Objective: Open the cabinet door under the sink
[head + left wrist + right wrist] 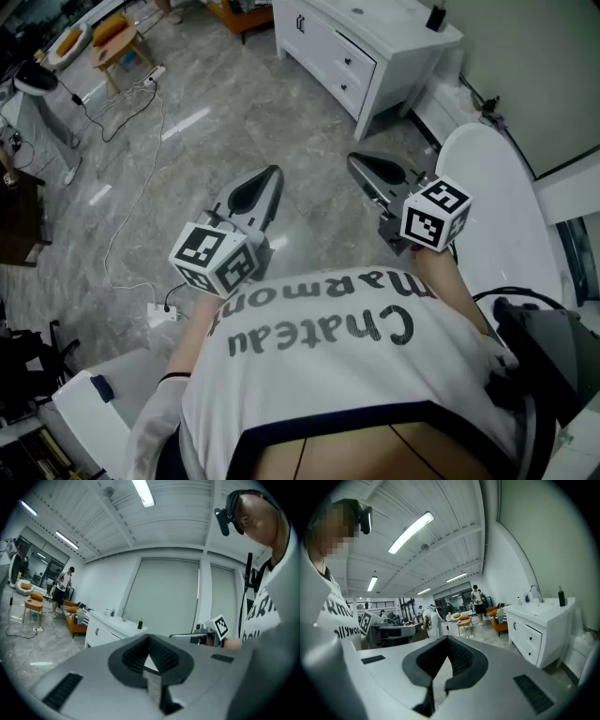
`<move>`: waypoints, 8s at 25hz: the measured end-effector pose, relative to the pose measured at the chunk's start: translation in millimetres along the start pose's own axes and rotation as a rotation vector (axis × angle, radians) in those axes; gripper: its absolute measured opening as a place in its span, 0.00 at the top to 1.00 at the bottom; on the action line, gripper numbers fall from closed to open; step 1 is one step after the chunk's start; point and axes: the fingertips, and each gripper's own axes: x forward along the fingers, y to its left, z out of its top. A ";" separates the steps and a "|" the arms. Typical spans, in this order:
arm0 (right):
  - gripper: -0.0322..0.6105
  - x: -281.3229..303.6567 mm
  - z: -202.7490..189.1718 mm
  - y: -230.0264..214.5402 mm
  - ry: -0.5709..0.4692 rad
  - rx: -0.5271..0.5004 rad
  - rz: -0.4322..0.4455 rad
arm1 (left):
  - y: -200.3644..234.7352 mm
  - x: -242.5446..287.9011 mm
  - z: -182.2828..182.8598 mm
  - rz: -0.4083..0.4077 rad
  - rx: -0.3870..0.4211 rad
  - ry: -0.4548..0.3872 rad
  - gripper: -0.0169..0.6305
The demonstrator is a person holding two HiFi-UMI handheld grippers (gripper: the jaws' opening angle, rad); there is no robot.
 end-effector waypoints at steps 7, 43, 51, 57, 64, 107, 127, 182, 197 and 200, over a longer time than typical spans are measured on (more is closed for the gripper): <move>0.94 8.2 -0.9 3.3 0.010 -0.007 0.015 | 6.0 -2.8 0.9 0.006 0.012 0.002 0.96; 0.94 210.1 27.0 -148.5 0.064 0.020 0.052 | 234.1 64.0 17.7 0.242 -0.118 -0.037 0.96; 0.94 268.4 82.9 -261.4 0.079 -0.029 0.041 | 301.0 167.6 52.1 0.253 -0.089 -0.029 0.96; 0.94 290.8 98.1 -321.0 0.088 0.002 0.023 | 329.1 223.5 64.3 0.253 -0.067 -0.013 0.96; 0.94 308.3 98.7 -363.4 0.120 0.005 0.017 | 345.9 264.4 65.0 0.259 -0.016 0.041 0.96; 0.94 473.4 140.3 -538.5 0.056 0.180 -0.358 | 601.1 490.5 145.4 -0.099 -0.059 0.141 0.96; 0.94 595.9 165.2 -569.9 0.080 0.173 -0.377 | 722.2 511.4 163.0 -0.119 -0.075 0.154 0.96; 0.94 741.1 39.7 -838.6 0.124 0.612 -0.773 | 809.3 859.5 40.7 -0.901 0.035 0.740 0.96; 0.94 721.4 -7.1 -857.8 -0.017 0.764 -1.051 | 851.7 869.4 -30.9 -1.022 0.260 0.901 0.96; 0.94 721.9 -24.1 -852.9 0.017 0.767 -1.026 | 844.1 868.3 -54.7 -1.013 0.214 0.967 0.96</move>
